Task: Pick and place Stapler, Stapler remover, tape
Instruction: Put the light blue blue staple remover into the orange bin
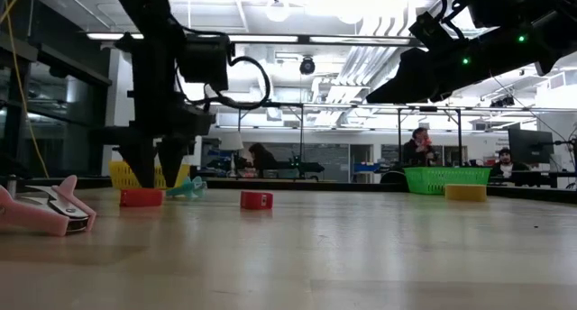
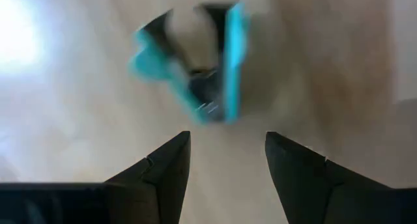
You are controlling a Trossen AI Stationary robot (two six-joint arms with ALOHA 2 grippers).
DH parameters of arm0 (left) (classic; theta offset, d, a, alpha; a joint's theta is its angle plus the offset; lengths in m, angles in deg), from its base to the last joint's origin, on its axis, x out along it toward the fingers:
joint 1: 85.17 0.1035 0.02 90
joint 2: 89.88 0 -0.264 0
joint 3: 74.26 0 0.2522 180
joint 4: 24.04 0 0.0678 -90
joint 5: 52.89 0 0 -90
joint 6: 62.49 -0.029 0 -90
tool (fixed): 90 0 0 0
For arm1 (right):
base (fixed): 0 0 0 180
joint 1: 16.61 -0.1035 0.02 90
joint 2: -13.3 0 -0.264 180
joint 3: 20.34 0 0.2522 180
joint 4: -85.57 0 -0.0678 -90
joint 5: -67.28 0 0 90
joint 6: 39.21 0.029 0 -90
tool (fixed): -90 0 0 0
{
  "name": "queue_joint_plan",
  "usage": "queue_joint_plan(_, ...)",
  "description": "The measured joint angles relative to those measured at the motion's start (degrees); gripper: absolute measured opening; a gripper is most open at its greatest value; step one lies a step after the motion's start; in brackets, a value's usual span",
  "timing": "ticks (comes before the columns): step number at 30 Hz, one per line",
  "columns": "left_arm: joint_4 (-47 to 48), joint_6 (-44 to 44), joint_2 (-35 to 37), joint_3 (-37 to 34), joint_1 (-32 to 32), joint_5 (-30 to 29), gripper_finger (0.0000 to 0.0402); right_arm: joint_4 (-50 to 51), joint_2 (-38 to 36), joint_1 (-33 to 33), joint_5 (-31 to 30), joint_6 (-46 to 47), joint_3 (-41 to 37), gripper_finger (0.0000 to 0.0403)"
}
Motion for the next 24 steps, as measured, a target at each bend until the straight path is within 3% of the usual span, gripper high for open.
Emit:
queue_joint_plan(3, -3.4, 0.6, 0.2, -2.1, 1.1, 3.0, 0.0193, 0.0, 0.0, 0.0, 0.0, 0.0, 0.0, 0.0236)
queue_joint_plan(8, -5.7, 1.7, 0.3, -3.9, 4.0, 3.3, 0.0193, 0.0, 0.0, 0.0, 0.0, 0.0, 0.0, 0.0236)
queue_joint_plan(14, -8.1, 1.7, 0.3, -4.8, 7.1, 10.1, 0.0193, 0.0, 0.0, 0.0, 0.0, 0.0, 0.0, 0.0236)
queue_joint_plan(24, -11.8, 6.2, 0.1, -4.8, 7.0, 9.7, 0.0193, 0.0, 0.0, 0.0, 0.0, 0.0, 0.0, 0.0236)
